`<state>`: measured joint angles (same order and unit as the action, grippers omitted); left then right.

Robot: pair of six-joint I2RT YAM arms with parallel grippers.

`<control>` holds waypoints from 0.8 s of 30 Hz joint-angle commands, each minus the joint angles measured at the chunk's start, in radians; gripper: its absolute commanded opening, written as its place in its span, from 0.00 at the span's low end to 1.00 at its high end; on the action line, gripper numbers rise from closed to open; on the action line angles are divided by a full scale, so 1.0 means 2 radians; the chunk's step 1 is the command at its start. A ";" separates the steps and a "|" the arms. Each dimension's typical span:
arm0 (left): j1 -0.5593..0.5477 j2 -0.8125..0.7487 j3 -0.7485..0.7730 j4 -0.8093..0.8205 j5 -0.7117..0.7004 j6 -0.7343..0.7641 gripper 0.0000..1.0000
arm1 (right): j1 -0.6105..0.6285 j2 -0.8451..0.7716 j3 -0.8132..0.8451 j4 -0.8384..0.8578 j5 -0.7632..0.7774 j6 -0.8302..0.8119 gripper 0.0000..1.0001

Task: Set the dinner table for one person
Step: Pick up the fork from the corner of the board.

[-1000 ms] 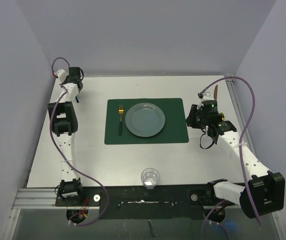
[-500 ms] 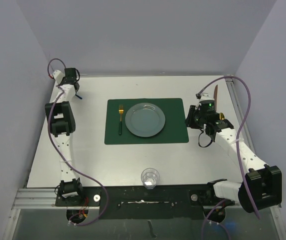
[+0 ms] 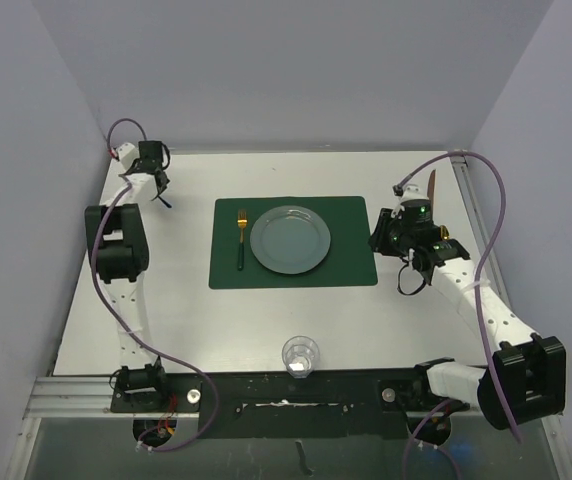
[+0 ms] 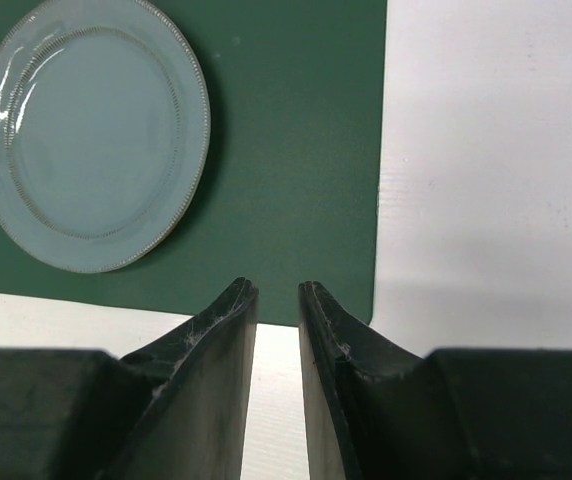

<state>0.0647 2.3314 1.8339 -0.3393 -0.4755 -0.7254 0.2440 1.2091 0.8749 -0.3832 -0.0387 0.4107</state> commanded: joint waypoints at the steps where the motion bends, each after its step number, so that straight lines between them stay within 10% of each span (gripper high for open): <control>1: -0.035 -0.093 -0.030 0.049 -0.026 0.040 0.00 | 0.004 -0.034 0.009 0.025 -0.008 0.006 0.25; 24: -0.168 -0.386 -0.341 0.083 0.099 0.104 0.00 | 0.005 -0.086 -0.009 0.019 -0.017 0.028 0.25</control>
<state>-0.2546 1.7096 1.1954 -0.2153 -0.3656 -0.5682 0.2443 1.0672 0.8547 -0.3798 -0.0578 0.4500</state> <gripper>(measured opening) 0.018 0.252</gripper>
